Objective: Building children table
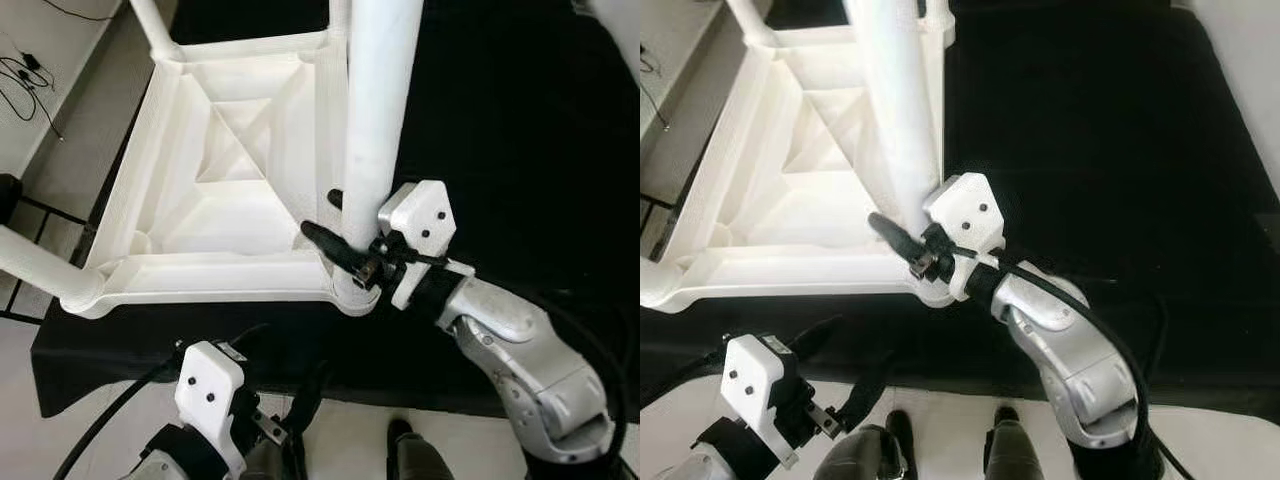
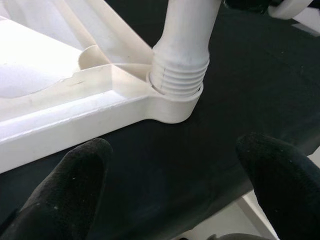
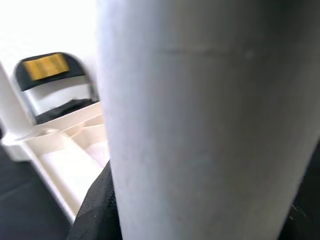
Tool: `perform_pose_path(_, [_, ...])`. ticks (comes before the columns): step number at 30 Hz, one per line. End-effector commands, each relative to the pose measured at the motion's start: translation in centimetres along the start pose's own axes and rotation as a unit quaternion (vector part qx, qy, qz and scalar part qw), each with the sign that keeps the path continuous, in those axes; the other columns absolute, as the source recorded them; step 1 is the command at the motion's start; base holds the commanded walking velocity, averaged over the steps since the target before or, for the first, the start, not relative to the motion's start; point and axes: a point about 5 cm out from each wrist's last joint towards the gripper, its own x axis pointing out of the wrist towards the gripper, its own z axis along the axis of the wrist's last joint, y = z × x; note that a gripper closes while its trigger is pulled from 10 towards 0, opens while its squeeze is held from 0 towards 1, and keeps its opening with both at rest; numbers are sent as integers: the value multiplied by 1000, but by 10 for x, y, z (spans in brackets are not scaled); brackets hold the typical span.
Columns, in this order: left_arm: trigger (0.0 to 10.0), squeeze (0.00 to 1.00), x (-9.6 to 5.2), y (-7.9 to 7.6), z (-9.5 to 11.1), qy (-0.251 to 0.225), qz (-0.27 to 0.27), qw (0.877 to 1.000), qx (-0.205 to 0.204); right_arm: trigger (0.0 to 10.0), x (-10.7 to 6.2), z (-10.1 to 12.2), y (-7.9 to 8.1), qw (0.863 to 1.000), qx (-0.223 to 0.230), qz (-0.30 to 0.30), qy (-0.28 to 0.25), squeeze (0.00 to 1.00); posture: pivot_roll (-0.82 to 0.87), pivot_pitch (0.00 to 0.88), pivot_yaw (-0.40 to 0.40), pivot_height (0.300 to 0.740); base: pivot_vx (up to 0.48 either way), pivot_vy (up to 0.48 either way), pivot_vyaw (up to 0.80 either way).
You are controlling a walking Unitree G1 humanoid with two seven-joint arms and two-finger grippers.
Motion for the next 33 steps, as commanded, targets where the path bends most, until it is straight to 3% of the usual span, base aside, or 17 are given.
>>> perform_pose_path(1, [10000, 0, -1, 1, -6, 10, 3, 1000, -3, 10000, -6, -61, -6, 984, 45, -57, 161, 0, -68, 337, 103, 740, 0, 0, 0])
perform_pose_path(6, [10000, 0, 2, 6, -12, 10, 12, 1000, 4, 10000, 1, -57, -2, 983, 47, -96, 151, 0, -69, 311, 101, 740, 0, 0, 0])
perform_pose_path(17, [10000, 0, 8, 16, -19, 8, 38, 999, 14, 10000, 13, -54, 5, 984, 63, -98, 134, 0, -66, 268, 88, 740, 0, 0, 0])
perform_pose_path(26, [10000, 0, 18, 30, -14, -8, 66, 997, 44, 10000, 23, -49, -5, 987, 56, -94, 115, 0, -77, 245, 78, 740, 0, 0, 0])
perform_pose_path(30, [10000, 0, 26, 42, 0, -39, 80, 995, 54, 10000, 29, -45, -13, 989, 49, -96, 105, 0, -84, 232, 76, 740, 0, 0, 0])
perform_pose_path(33, [10000, 0, 36, 52, 25, -88, 85, 991, 60, 10000, 35, -39, -21, 990, 41, -96, 91, 0, -83, 221, 75, 740, 0, 0, 0])
